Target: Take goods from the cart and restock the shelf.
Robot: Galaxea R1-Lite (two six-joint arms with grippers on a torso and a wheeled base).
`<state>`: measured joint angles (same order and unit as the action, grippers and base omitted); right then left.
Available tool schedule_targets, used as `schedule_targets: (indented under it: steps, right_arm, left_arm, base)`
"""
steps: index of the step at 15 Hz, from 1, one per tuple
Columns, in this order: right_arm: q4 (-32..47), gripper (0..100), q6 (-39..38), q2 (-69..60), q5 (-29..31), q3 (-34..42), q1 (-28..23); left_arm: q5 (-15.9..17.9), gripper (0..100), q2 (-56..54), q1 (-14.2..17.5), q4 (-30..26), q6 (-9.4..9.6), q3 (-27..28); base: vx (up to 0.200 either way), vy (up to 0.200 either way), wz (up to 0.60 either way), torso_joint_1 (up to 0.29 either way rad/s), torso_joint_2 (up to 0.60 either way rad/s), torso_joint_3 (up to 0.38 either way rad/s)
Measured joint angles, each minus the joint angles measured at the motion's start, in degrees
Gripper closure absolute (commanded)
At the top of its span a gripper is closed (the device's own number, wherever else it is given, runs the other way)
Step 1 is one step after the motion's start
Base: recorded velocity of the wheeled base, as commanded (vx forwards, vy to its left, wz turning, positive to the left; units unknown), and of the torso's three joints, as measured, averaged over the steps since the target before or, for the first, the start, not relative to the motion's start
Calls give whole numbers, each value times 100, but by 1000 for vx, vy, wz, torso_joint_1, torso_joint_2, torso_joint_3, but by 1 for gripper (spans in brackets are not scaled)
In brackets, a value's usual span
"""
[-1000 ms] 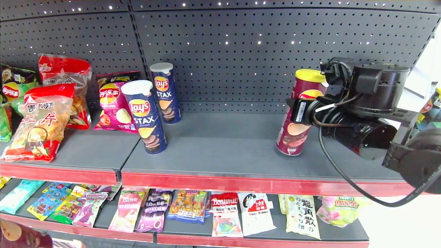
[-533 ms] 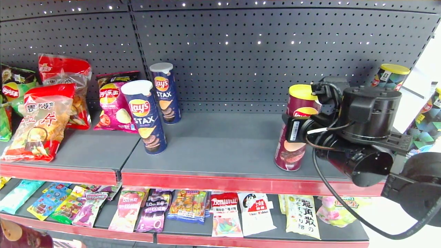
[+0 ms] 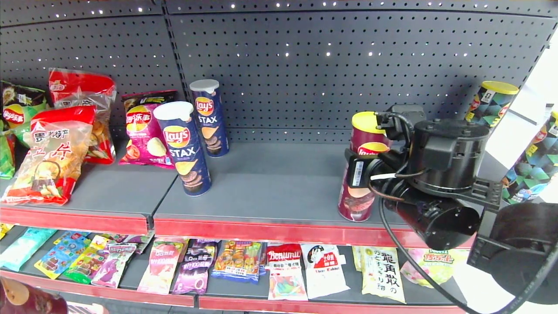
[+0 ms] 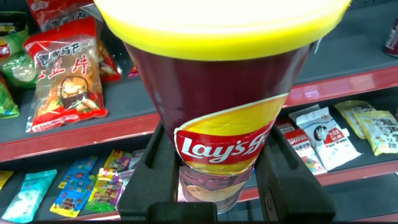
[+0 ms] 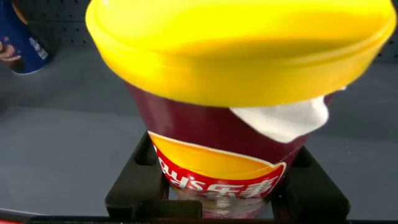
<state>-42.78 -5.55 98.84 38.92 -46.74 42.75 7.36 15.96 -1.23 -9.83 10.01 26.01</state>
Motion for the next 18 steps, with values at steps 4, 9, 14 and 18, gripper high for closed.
schedule_targets:
  steps: [4, 9, 14, 18]
  right_arm:
    - [-5, 100, 273, 2, 166, 5, 79]
    - [-20, 100, 227, 39, 180, 2, 154]
    - [-88, 100, 189, 38, 276, 146, 230]
    - [-161, 100, 163, 55, 566, 179, 289]
  left_arm:
    - [2, 100, 0, 0, -2, 0, -24]
    - [2, 100, 0, 0, -2, 0, -27]
    - [2, 100, 0, 0, -2, 0, -27]
    - [2, 100, -4, 0, -2, 0, -35]
  base:
    - [0, 0, 0, 0, 0, 0]
    - [0, 0, 0, 0, 0, 0]
    - [0, 0, 0, 0, 0, 0]
    - [0, 0, 0, 0, 0, 0]
